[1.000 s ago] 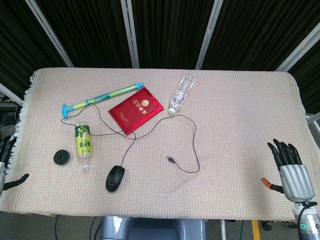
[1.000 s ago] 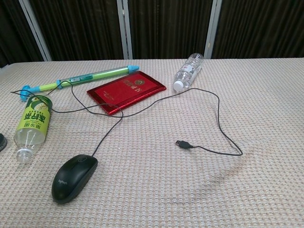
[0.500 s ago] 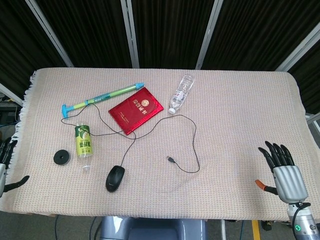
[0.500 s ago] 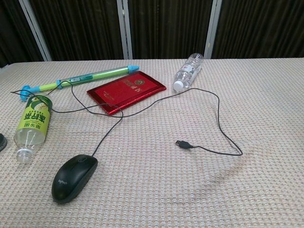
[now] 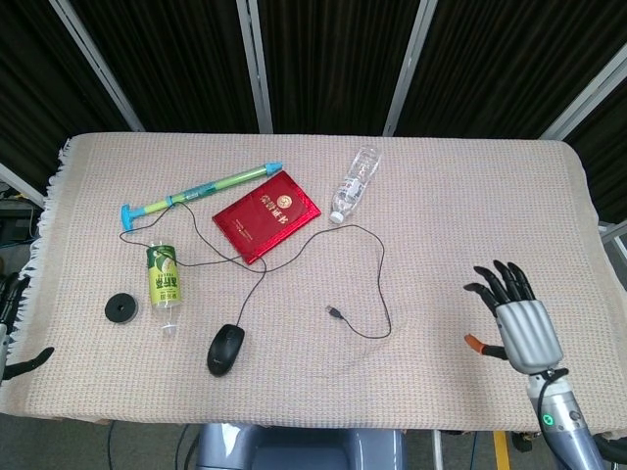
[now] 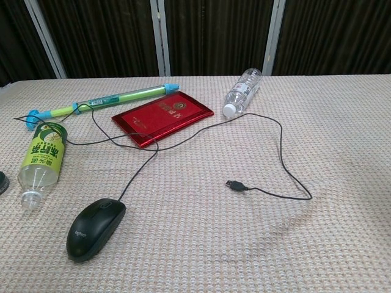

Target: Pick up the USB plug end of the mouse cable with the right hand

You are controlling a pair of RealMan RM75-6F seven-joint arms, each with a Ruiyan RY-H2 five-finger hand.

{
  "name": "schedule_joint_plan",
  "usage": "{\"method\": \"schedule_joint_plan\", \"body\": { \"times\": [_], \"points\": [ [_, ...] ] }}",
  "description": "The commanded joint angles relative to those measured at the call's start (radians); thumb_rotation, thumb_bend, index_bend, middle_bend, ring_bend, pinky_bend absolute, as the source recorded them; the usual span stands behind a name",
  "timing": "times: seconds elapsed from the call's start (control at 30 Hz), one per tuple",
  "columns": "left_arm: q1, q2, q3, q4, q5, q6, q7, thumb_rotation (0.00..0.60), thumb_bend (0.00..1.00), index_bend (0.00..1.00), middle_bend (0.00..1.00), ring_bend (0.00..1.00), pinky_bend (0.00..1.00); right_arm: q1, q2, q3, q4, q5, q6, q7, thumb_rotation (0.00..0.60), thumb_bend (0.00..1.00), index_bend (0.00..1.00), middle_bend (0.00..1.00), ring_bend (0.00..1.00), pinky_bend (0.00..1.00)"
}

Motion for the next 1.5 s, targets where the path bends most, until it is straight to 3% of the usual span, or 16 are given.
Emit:
{"method": "schedule_joint_plan", "body": {
  "times": [0.03,0.3,0.7,1.07,1.5],
  "points": [
    [-0.002,0.000,0.001,-0.002,-0.002,-0.006,0.001,0.600,0.12,0.01,0.00,0.00,0.00,0.106,-0.050,0.091,-0.117,0.162,-0.114,-0.141,0.600,0.08,0.29,0.14,0.01,0.07],
    [-0.006,0.007,0.007,-0.011,0.006,-0.019,-0.019,0.600,0.12,0.02,0.00,0.00,0.00,0.263,-0.220,0.179,-0.156,0.441,-0.163,-0.410,0.600,0.10,0.35,0.15,0.01,0.06],
    [-0.018,0.020,0.013,-0.020,0.000,-0.057,-0.057,0.600,0.12,0.03,0.00,0.00,0.00,0.415,-0.498,0.183,-0.155,0.673,-0.052,-0.648,0.600,0.14,0.42,0.17,0.01,0.06],
    [-0.024,0.030,0.015,-0.034,-0.011,-0.078,-0.085,0.600,0.12,0.05,0.00,0.00,0.00,0.507,-0.725,0.190,0.040,0.783,-0.040,-0.672,0.600,0.16,0.34,0.14,0.00,0.06],
    [-0.027,0.040,0.017,-0.042,-0.024,-0.097,-0.112,0.600,0.12,0.08,0.00,0.00,0.00,0.561,-0.844,0.213,0.270,0.835,-0.098,-0.617,0.600,0.20,0.44,0.16,0.00,0.06]
  ]
}}
